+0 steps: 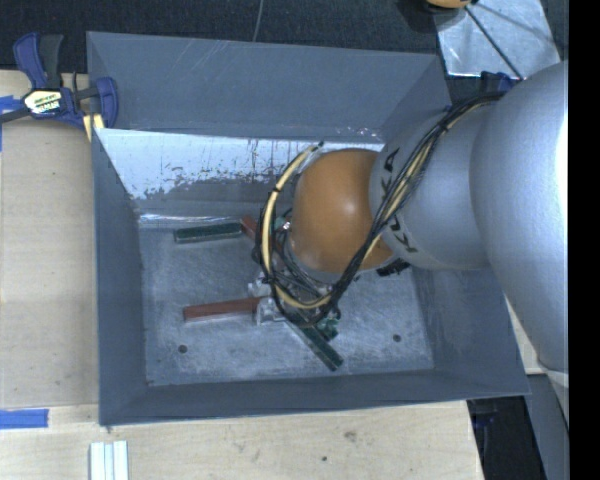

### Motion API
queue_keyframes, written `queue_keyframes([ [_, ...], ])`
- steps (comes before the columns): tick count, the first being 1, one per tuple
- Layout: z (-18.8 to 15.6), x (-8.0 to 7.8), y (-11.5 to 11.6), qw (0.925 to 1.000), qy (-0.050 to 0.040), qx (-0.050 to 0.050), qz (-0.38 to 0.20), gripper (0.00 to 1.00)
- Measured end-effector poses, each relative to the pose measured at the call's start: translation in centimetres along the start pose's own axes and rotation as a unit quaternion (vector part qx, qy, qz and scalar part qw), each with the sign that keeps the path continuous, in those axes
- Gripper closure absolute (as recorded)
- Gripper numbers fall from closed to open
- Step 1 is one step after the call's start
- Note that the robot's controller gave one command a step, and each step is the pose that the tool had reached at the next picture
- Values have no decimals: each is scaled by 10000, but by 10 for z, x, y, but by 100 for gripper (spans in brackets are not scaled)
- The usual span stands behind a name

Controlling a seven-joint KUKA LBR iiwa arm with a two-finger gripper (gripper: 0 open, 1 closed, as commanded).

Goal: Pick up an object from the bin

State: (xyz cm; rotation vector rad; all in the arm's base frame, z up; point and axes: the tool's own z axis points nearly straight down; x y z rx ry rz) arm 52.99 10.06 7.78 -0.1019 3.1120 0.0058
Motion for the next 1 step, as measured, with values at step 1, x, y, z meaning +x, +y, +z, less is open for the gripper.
queue_keyframes([
  [1, -141, -13, -31, 9998, 118, 17, 161, 100],
])
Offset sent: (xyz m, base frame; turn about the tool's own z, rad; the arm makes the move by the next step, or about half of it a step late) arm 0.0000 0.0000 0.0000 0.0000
